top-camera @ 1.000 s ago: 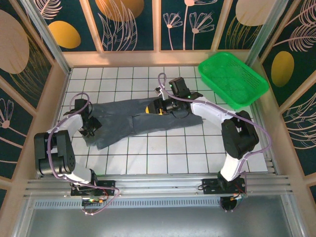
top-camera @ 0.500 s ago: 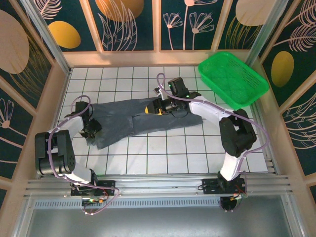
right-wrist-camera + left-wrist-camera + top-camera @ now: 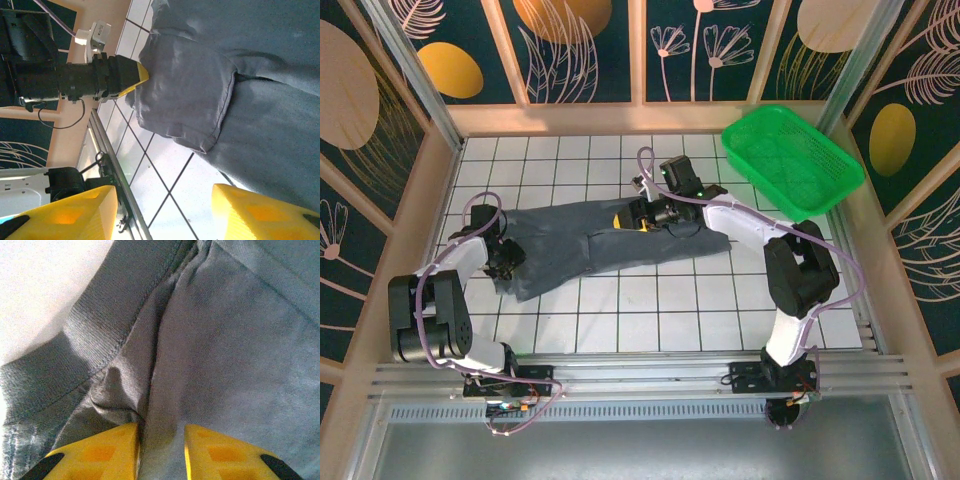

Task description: Fold and stack the t-shirts

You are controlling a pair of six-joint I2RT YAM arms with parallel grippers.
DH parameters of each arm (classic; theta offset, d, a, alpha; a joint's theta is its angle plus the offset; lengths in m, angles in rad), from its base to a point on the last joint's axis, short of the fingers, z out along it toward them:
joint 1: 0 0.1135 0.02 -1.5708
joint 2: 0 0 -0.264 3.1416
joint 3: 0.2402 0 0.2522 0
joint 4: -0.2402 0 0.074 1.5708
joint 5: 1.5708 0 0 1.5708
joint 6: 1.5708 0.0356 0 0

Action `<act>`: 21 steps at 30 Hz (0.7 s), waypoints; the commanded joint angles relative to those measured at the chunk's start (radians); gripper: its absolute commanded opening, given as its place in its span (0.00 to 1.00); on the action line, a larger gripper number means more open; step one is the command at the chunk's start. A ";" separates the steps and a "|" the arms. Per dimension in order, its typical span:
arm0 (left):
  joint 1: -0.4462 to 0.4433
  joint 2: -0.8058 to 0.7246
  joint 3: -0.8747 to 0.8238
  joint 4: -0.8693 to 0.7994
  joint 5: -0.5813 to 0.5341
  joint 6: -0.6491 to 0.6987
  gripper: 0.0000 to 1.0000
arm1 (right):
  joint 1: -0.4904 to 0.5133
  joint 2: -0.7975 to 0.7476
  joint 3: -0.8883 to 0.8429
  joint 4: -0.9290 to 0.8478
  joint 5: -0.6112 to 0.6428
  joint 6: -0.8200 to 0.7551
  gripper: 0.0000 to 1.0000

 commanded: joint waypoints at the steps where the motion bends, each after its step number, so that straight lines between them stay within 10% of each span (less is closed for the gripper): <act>1: 0.003 -0.029 0.030 -0.047 0.017 0.001 0.29 | -0.002 0.014 0.026 -0.003 -0.012 -0.005 0.53; 10: 0.003 -0.054 0.048 -0.077 0.031 -0.001 0.31 | -0.002 0.012 0.018 0.002 -0.010 0.001 0.53; 21: 0.002 -0.020 0.022 -0.062 0.042 0.025 0.06 | -0.002 -0.003 0.003 -0.001 -0.004 0.000 0.53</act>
